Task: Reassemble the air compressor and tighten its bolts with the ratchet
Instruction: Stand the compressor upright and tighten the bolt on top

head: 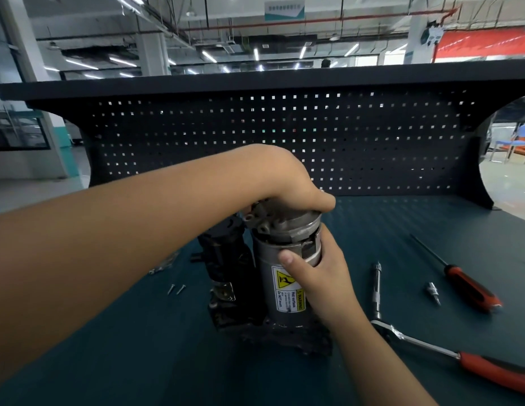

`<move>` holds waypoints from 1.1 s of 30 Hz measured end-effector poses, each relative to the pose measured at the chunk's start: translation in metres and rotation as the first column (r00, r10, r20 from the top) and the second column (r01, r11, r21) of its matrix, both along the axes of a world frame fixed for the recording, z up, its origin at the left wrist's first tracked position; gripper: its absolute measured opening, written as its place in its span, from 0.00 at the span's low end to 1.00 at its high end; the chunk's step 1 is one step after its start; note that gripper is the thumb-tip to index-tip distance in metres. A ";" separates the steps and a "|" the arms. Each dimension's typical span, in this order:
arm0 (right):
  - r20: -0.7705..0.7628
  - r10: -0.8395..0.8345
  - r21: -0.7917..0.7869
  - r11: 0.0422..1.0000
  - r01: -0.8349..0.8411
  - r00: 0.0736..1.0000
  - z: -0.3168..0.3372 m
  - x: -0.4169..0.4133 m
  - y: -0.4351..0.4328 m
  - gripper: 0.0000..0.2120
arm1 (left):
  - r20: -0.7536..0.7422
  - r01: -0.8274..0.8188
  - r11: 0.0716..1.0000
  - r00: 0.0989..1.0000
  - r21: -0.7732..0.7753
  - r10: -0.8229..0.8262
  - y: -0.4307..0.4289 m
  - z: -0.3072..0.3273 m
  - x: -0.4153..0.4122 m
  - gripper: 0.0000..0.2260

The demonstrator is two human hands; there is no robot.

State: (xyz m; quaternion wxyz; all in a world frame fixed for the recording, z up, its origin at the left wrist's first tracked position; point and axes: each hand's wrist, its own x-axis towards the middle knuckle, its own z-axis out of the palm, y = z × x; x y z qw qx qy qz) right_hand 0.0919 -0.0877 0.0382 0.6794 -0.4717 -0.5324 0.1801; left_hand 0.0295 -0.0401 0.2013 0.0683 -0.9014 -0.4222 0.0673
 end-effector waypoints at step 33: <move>0.005 0.004 0.008 1.000 -0.004 1.000 -0.001 0.002 0.002 0.26 | 0.038 -0.084 0.992 0.995 -0.092 0.088 0.006 0.000 0.003 0.26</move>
